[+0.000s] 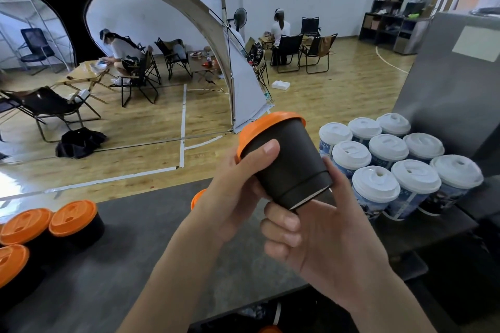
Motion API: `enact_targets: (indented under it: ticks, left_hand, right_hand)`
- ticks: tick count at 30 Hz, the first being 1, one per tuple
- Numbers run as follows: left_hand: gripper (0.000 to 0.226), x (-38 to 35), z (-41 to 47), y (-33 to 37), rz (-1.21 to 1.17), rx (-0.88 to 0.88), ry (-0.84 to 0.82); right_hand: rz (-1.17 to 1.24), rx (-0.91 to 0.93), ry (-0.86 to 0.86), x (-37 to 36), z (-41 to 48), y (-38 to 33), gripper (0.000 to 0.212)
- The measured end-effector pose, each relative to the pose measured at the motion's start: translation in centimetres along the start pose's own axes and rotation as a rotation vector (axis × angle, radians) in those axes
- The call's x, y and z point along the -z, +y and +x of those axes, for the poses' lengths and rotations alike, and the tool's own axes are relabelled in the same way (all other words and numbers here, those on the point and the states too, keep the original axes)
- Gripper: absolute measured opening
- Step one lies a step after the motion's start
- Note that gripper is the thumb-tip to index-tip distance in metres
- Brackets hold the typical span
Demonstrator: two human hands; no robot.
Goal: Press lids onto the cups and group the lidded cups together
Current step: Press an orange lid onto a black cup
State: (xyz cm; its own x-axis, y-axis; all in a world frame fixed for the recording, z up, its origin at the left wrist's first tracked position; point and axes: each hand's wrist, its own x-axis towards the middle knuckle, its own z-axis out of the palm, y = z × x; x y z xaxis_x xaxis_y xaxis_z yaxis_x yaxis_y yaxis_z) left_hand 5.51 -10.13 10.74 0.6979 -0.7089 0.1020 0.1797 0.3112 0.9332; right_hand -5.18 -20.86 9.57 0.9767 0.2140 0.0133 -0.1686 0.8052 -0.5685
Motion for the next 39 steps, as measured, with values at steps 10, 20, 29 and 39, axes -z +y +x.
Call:
enact_targets:
  ticks: [10,20,29,39]
  left_hand:
    - [0.104,-0.2,0.3,0.1,0.023,-0.045,-0.051]
    - [0.09,0.2,0.6,0.1,0.096,-0.075,-0.079]
    - [0.072,0.0,0.8,-0.2,0.152,-0.093,-0.008]
    - [0.084,-0.4,0.7,0.0,0.133,-0.085,-0.003]
  right_hand:
    - [-0.081,0.064,0.168,-0.2,0.1,-0.4,0.07]
    - [-0.299,0.188,0.272,0.0,0.1,-0.4,0.062]
    - [-0.348,0.188,0.255,0.7,0.1,-0.7,0.08]
    - [-0.366,0.203,0.226,1.2,0.0,0.1,0.085]
